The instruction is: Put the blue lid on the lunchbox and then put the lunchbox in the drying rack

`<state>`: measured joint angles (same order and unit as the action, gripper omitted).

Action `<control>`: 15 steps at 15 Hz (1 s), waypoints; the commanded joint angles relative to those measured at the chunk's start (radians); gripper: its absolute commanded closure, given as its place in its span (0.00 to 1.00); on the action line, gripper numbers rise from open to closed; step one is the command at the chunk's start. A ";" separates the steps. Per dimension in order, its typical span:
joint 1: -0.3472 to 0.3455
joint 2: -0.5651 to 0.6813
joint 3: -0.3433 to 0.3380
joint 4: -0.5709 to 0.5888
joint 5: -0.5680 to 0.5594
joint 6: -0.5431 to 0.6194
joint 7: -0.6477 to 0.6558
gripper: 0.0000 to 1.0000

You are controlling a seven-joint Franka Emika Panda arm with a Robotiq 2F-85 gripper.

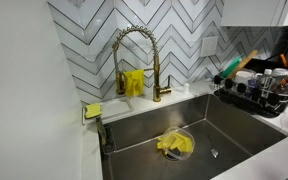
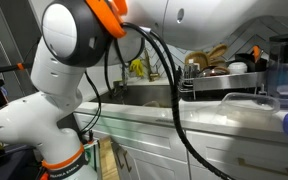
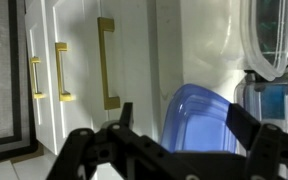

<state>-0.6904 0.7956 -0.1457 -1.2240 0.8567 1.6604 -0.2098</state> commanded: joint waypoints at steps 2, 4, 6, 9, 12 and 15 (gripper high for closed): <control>-0.041 0.106 0.046 0.142 0.036 -0.053 0.040 0.07; -0.044 0.134 0.056 0.177 0.037 -0.042 0.044 0.02; -0.046 0.157 0.066 0.205 0.036 -0.037 0.047 0.07; -0.055 0.182 0.080 0.242 0.037 -0.037 0.060 0.38; -0.070 0.202 0.094 0.276 0.036 -0.045 0.072 0.63; -0.075 0.200 0.081 0.284 0.035 -0.052 0.081 0.86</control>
<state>-0.7397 0.9649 -0.0718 -0.9941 0.8764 1.6442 -0.1598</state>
